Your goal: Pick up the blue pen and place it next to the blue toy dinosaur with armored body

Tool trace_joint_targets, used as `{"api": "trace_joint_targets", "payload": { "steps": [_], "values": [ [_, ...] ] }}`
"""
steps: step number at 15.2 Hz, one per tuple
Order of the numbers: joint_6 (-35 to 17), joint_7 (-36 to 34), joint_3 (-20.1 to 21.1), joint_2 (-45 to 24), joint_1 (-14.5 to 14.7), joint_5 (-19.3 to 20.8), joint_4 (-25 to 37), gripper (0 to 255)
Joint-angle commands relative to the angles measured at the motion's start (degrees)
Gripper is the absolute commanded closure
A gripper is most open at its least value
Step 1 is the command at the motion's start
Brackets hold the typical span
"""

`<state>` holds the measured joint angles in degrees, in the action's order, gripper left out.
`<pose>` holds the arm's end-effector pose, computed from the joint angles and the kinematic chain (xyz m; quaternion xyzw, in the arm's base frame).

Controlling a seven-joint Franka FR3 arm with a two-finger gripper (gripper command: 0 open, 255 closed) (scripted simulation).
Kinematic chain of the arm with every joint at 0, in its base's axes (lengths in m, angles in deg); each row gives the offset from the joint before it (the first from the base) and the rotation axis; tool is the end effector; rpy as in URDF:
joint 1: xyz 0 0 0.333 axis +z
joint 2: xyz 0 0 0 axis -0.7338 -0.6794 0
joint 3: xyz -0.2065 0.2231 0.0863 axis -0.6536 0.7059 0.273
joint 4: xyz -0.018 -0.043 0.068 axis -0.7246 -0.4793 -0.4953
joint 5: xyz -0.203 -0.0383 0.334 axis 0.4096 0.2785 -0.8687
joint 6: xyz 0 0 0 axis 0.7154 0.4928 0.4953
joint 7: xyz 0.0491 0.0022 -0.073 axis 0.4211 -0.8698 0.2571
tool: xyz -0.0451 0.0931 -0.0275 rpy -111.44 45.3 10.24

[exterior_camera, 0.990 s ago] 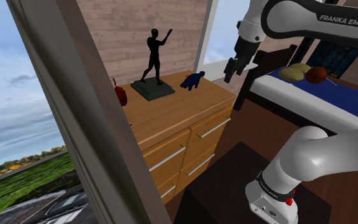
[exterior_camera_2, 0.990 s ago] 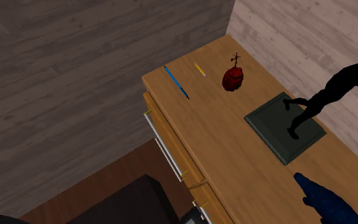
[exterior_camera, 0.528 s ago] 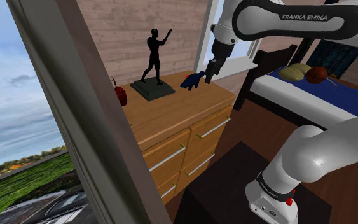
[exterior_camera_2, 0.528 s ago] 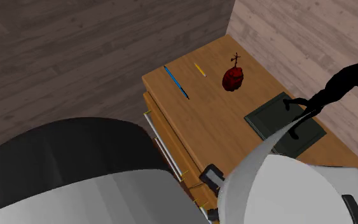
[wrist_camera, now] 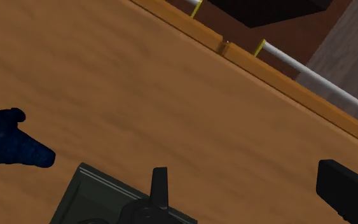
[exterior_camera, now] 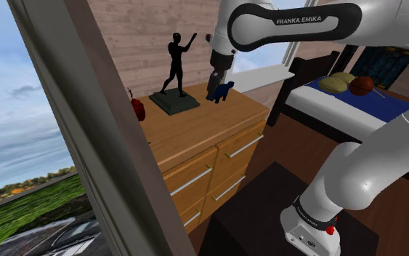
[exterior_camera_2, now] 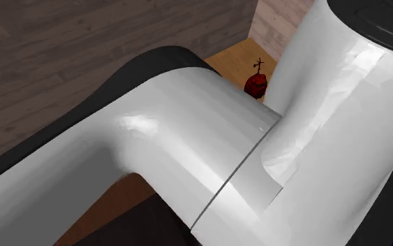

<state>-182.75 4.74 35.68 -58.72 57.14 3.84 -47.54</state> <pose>0.4705 0.1225 0.5475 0.9597 0.2745 0.0481 0.0360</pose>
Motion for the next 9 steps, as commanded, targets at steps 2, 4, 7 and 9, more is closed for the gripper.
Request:
{"api": "trace_joint_targets", "payload": {
  "steps": [2,4,7,9],
  "values": [
    [-1.55,3.61,0.76,-5.23,1.47,-0.66,3.53,0],
    [-2.18,5.76,1.47,-8.64,2.43,-1.02,6.13,0],
    [-2.83,8.88,2.69,-13.62,3.82,-1.42,10.18,0],
    [-3.06,10.88,3.60,-16.85,4.73,-1.57,12.96,0]
  ]
}}
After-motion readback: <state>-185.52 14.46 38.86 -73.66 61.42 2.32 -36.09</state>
